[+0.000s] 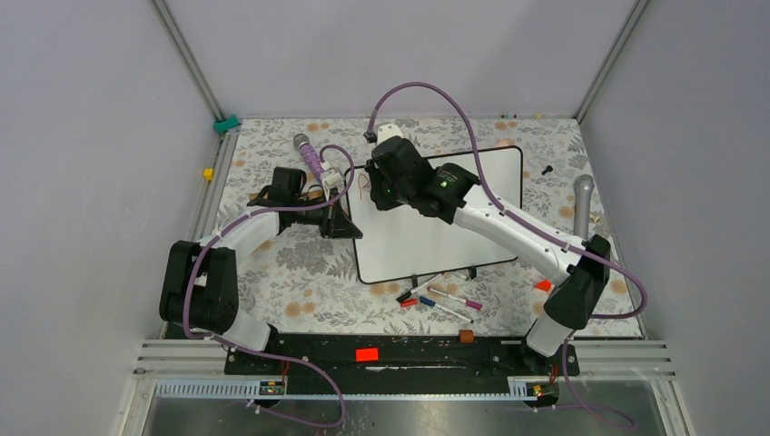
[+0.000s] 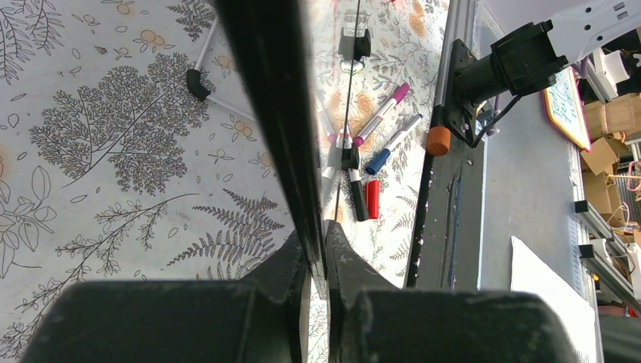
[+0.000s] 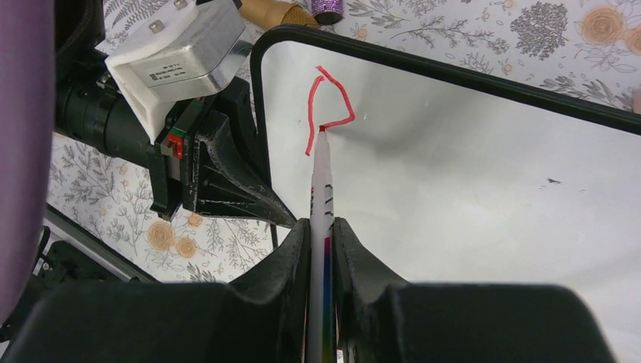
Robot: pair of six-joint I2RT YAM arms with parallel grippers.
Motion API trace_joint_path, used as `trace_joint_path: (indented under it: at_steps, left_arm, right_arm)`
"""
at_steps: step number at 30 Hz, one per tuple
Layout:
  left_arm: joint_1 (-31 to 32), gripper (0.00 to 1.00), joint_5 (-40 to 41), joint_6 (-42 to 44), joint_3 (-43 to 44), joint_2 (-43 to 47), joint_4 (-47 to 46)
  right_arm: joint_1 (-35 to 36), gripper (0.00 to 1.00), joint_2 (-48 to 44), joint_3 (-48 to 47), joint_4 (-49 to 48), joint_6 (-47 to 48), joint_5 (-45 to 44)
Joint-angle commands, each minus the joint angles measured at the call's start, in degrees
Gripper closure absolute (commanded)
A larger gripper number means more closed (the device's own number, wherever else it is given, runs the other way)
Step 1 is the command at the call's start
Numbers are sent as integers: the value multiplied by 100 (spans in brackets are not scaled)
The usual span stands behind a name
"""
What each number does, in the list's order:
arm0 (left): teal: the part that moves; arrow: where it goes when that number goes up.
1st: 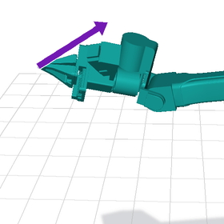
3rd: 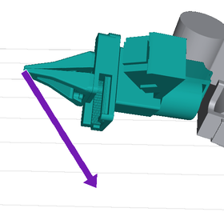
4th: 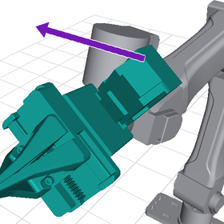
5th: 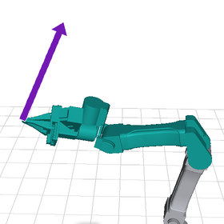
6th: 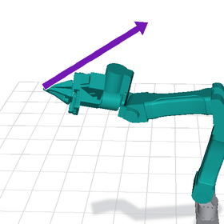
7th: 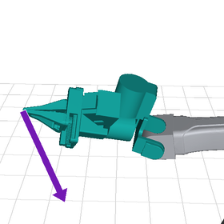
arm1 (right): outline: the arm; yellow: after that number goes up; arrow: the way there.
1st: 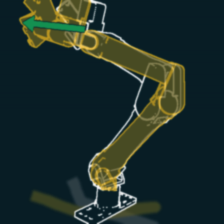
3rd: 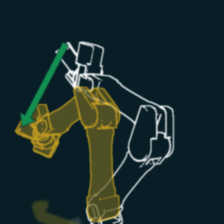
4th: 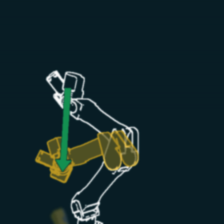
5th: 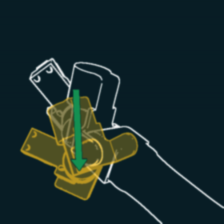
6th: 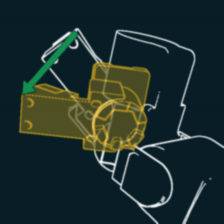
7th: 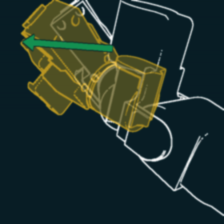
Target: Write a sentence on the whiteboard
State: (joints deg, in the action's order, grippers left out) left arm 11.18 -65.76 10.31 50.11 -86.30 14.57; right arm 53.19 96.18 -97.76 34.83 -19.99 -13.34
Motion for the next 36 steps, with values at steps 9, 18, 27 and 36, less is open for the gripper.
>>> trace_joint_path:
  at_steps: [9,18,27,36]
  left_arm:
    - [60,100,408,649,-71,206,-88]
    - [58,100,415,632,-62,193,-86]
    - [59,100,430,623,-14,140,-56]
    - [59,100,432,617,-1,122,-45]
  right_arm:
    - [-68,100,205,-259,-85,-34,107]
    - [-72,100,93,-90,174,56,-260]
    - [-72,100,-189,361,239,14,-395]
    - [-81,100,-268,320,236,13,-268]
